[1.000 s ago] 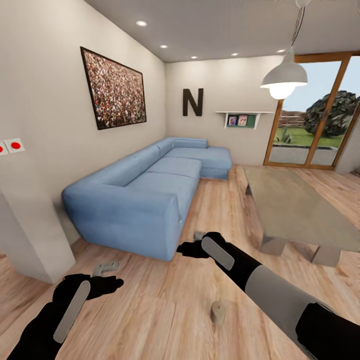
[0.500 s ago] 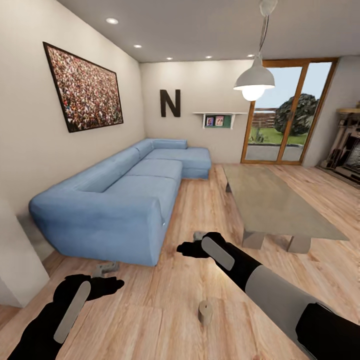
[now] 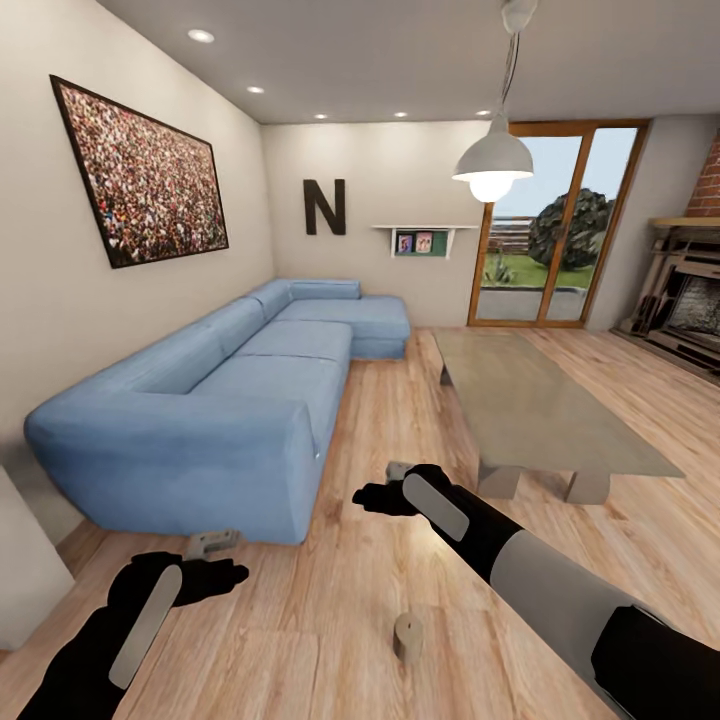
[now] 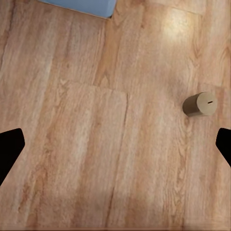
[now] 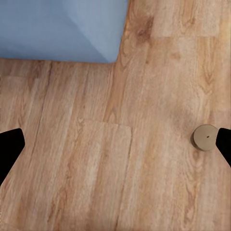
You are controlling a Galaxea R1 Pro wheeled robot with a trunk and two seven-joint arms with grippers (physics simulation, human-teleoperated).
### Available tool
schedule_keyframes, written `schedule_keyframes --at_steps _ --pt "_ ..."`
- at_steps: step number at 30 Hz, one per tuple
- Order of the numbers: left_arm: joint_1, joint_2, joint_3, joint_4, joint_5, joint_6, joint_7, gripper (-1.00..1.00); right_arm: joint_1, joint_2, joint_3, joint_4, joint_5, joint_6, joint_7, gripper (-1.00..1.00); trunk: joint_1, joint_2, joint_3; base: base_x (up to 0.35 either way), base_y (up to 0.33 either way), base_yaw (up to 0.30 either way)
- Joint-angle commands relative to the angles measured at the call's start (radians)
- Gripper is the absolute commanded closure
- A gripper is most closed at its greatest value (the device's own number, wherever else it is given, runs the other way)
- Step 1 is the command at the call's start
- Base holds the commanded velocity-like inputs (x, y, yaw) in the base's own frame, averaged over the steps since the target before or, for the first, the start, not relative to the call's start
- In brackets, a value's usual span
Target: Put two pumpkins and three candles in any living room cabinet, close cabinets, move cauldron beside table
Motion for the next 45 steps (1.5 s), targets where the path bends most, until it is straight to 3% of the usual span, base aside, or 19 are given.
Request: schedule_keyframes --at_steps 1,11,19,27,30,33,35,39,45 --pt "-0.001 0.001 -0.002 0.000 0.011 0.003 0.010 -1.00 -0.001 0.000 0.003 -0.001 -0.010 -0.002 -0.010 -1.00 0.000 -0.001 -0.001 0.002 0.002 -0.001" --pt "-0.004 -0.001 -0.004 0.011 0.008 0.002 0.010 -1.00 -0.002 0.000 0.003 0.001 -0.005 -0.010 -0.010 -1.00 0.000 -0.001 -0.001 0.175 0.033 0.000" --pt "-0.006 -0.006 -0.031 0.018 0.007 0.001 0.011 -1.00 -0.001 0.000 0.007 0.000 -0.003 -0.010 -0.012 -1.00 0.000 -0.001 -0.001 0.033 0.006 0.000" --pt "-0.051 -0.007 -0.033 0.135 0.010 0.001 0.010 -1.00 -0.002 0.002 0.003 0.015 -0.005 -0.003 -0.031 -1.00 0.000 -0.001 -0.001 0.001 0.000 0.000" --pt "-0.056 -0.006 -0.032 0.144 0.011 0.001 0.010 -1.00 -0.002 0.004 0.001 0.101 -0.007 0.004 -0.057 -1.00 0.000 -0.001 -0.001 0.000 0.000 0.000" --pt "-0.057 -0.003 -0.031 0.144 0.011 0.001 0.010 -1.00 -0.003 0.010 0.003 0.304 -0.004 0.003 -0.059 -1.00 0.000 -0.001 -0.001 0.000 0.000 0.000" --pt "-0.057 -0.001 -0.029 0.143 0.011 0.001 0.011 -1.00 -0.003 0.022 0.006 0.381 -0.002 0.003 -0.056 -1.00 0.000 -0.001 -0.001 0.000 0.000 0.000" --pt "-0.058 -0.001 -0.028 0.141 0.010 0.001 0.011 -1.00 -0.004 0.042 0.010 0.426 0.000 0.004 -0.044 -1.00 0.000 -0.001 -0.001 0.000 0.000 0.000" --pt "-0.057 -0.001 -0.028 0.139 0.009 0.000 0.011 -1.00 -0.006 0.044 0.011 0.432 0.001 0.003 -0.036 -1.00 0.000 -0.001 -0.001 0.000 0.000 0.000"
